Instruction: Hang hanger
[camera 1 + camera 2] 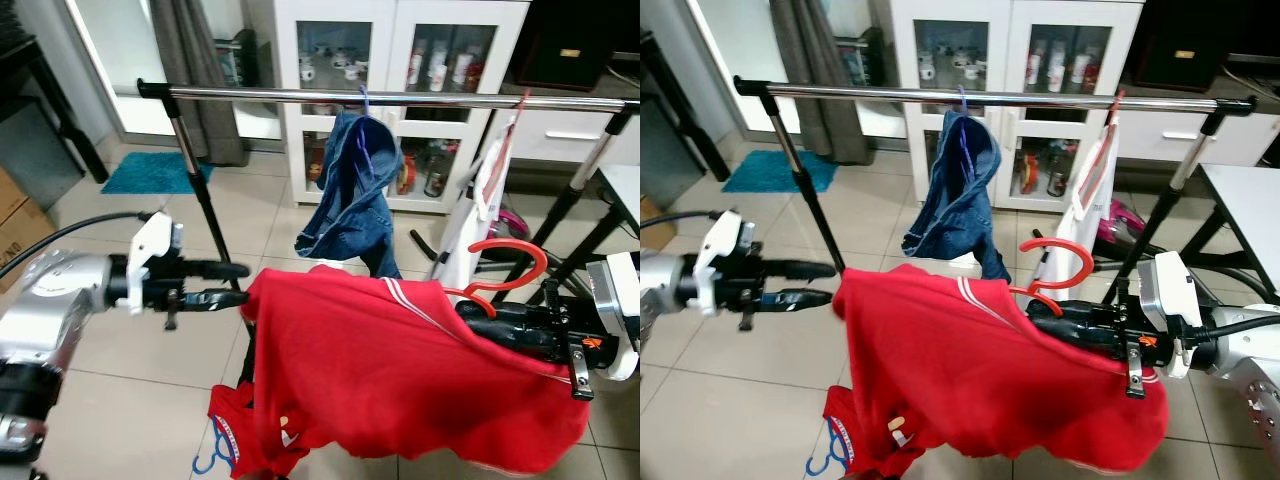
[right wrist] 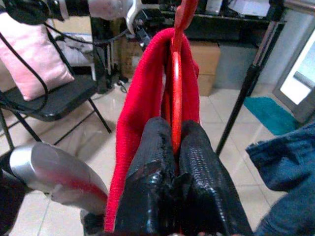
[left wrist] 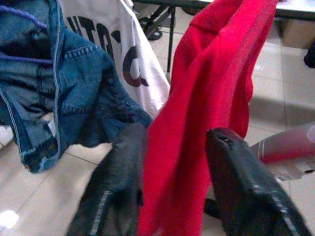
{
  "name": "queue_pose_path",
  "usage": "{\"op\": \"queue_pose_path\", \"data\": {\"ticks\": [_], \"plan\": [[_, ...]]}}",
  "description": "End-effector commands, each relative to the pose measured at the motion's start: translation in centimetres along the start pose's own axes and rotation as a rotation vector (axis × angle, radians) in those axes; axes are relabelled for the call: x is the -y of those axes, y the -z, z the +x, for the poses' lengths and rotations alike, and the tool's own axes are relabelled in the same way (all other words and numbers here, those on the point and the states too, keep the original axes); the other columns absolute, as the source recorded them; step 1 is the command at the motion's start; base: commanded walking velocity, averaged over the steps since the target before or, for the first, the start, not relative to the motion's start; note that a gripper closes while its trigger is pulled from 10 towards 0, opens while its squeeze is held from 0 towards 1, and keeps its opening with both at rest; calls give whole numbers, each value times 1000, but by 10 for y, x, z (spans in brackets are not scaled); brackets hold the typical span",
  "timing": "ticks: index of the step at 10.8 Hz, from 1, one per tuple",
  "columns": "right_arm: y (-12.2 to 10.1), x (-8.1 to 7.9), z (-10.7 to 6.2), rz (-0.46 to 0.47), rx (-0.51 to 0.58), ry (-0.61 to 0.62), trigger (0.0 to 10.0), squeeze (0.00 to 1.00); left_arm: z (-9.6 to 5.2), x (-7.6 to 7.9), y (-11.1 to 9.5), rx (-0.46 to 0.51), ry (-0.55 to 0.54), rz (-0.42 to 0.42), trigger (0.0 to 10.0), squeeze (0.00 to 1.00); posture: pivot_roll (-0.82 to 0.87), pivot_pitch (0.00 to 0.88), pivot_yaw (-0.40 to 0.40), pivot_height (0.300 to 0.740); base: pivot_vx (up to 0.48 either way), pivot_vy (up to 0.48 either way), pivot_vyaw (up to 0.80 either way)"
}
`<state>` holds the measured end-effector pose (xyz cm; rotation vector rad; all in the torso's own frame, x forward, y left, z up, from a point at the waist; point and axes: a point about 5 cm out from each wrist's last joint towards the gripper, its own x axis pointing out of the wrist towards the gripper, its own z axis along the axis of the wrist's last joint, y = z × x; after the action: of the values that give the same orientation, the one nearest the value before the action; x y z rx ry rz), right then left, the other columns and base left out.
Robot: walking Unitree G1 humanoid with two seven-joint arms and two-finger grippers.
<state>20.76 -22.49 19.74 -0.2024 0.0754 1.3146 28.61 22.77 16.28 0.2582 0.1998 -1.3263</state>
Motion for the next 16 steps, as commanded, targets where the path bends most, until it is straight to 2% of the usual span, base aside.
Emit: {"op": "queue_pose_path", "data": {"ticks": [1,2,3,14,15,16], "plan": [[-10,-5,7,-26,53,-50,10000,0,8,-1,-5,-12,33,53,10000,824,-77,8,61,740,0,0,0],[-9,-5,8,-25,54,-52,10000,0,12,0,-4,-22,53,62,10000,200,-77,8,61,740,0,0,0],[-9,-5,9,-25,56,-53,10000,0,15,1,-3,-22,78,53,0,0,-82,18,74,740,0,0,0],[-10,-1,9,-34,54,-35,10000,0,13,-2,-6,20,61,1,0,0,-79,22,74,740,0,0,0],[-10,-1,9,-34,54,-33,10000,0,12,-2,-6,24,50,1,0,0,-79,22,74,740,0,0,0],[-10,0,4,-43,52,-7,10000,0,2,-5,-7,65,-29,-10,0,0,-82,20,84,740,0,0,0]]}}
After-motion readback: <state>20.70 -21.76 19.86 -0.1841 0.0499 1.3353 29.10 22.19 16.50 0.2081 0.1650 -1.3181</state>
